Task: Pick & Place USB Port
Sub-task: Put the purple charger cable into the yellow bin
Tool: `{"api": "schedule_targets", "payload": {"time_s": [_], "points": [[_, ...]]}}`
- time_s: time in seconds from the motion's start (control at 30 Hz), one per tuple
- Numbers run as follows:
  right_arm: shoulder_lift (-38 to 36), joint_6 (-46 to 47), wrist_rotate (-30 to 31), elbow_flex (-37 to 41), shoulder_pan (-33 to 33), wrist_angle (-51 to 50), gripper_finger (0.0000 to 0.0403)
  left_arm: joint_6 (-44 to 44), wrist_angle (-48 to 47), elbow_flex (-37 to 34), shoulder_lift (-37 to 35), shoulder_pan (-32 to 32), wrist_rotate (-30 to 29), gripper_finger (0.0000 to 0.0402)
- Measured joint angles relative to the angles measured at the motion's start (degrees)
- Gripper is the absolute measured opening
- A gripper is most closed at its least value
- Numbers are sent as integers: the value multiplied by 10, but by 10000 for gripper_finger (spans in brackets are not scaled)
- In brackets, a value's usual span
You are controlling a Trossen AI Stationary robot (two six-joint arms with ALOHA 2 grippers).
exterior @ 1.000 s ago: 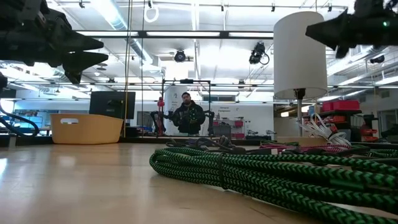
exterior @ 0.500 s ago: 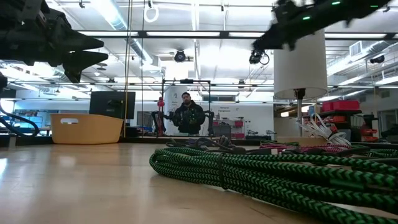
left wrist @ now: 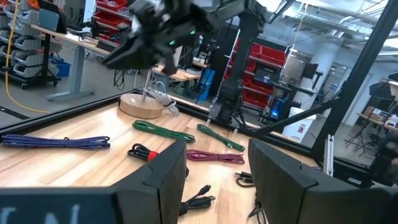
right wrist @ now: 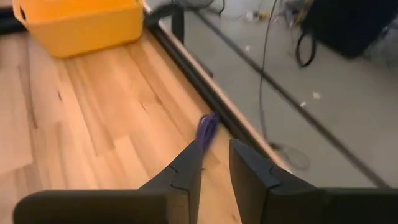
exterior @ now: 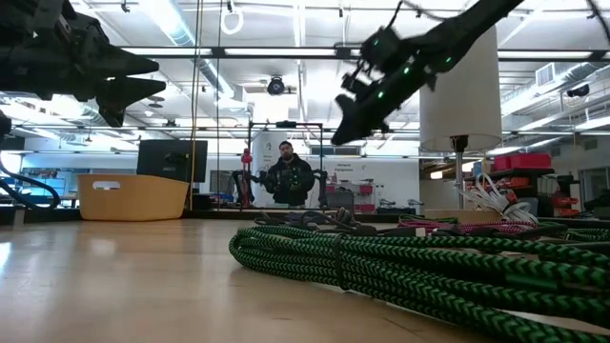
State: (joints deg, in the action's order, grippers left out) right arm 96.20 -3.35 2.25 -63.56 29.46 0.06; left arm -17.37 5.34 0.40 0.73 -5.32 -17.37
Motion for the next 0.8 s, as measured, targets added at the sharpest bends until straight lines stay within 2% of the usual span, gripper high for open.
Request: {"api": "schedule_targets", "payload": {"time_s": [0.07,0.23,0.47,0.57,0.7,0.8], "points": [[31,8,-23,-14,6,-5,84,0,0,0,0,0,0,179],[90,10,-34,-49,9,-36,84,0,0,0,0,0,0,179],[110,23,-46,-72,6,-48,96,-10,11,0,0,0,0,179],[110,23,-43,-72,3,-65,122,-12,11,0,0,0,0,179],[116,31,8,-72,-9,-84,174,-12,10,0,0,0,-9,179],[122,41,18,-73,-17,-77,213,-12,10,0,0,0,-10,179]]}}
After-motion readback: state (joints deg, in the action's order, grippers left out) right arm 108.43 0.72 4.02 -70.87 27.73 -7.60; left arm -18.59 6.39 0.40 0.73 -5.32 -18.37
